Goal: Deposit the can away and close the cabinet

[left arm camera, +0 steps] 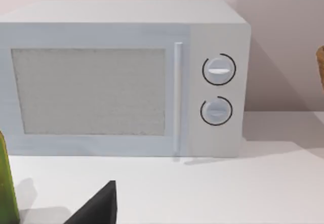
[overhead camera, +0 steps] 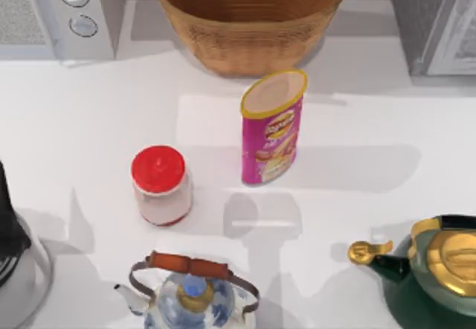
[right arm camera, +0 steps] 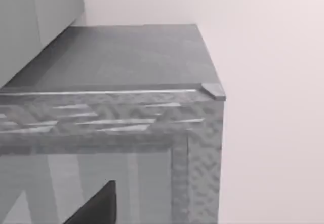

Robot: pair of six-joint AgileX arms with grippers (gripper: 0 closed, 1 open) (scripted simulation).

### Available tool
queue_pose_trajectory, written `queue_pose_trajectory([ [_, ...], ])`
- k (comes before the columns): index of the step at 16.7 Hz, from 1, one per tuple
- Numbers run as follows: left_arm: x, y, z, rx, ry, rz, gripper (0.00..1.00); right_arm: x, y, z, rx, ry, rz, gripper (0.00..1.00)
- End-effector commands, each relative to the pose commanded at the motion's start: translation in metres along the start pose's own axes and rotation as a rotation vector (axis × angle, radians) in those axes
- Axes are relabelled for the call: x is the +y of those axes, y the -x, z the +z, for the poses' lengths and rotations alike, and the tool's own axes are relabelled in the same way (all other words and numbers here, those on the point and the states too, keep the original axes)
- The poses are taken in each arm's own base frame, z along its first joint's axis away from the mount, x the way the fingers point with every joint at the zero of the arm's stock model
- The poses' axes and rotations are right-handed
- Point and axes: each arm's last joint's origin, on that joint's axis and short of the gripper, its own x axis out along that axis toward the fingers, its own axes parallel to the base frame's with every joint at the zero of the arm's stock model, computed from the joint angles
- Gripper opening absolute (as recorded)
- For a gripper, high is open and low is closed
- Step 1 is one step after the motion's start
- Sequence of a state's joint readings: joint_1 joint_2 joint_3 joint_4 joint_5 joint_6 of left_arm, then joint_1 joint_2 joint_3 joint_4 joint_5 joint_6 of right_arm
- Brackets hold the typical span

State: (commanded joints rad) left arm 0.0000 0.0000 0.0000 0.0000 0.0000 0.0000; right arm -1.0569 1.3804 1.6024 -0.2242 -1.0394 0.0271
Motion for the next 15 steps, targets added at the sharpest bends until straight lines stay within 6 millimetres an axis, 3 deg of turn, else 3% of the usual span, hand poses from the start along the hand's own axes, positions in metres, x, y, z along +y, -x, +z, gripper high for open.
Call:
queue_pose_trajectory([
  [4, 0.000, 0.000, 0.000, 0.000, 0.000, 0.000, 1.00, 0.031, 0.013, 0.036, -0.013, 0.019, 0.007, 1.00],
  [10, 0.000, 0.000, 0.000, 0.000, 0.000, 0.000, 1.00, 0.032, 0.015, 0.039, -0.015, 0.022, 0.004, 1.00],
  [12, 0.000, 0.000, 0.000, 0.000, 0.000, 0.000, 1.00, 0.034, 0.008, 0.038, -0.011, 0.014, 0.003, 1.00],
  [15, 0.000, 0.000, 0.000, 0.000, 0.000, 0.000, 1.00, 0.047, -0.020, 0.034, 0.004, -0.005, 0.002, 1.00],
])
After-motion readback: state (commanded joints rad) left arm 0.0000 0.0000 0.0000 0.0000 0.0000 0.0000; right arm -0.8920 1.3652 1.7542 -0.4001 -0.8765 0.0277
